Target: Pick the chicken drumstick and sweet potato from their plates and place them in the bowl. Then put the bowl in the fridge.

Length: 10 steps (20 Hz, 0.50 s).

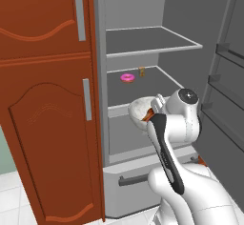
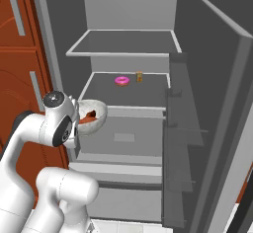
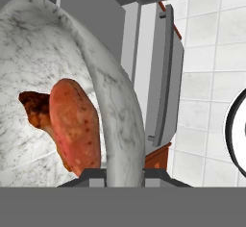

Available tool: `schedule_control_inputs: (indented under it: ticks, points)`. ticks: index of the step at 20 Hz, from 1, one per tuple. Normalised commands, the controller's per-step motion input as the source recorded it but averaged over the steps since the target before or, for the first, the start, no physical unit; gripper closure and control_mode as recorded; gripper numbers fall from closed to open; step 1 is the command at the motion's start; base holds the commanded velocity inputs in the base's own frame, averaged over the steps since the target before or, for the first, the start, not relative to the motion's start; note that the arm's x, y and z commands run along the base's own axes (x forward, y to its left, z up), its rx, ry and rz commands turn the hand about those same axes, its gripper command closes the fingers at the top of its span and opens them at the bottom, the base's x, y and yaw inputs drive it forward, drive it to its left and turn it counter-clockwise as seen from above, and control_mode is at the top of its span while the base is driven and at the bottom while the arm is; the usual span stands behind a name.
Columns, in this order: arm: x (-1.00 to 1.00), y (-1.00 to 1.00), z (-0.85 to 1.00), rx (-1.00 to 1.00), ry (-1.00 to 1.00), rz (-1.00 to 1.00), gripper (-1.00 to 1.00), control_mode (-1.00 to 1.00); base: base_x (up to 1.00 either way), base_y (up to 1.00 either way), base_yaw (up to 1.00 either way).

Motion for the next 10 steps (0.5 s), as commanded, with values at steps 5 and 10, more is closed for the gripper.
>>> schedule_control_inputs:
  ticks: [5,10]
  points:
    - [0.00,0.00,0.00,0.00,0.00,0.00,1.00,-1.00,0.00,0.00,0.00]
    - [-0.01,0.00,0.00,0.00,0.00,0.00,1.00,-1.00,0.00,0.00,0.00]
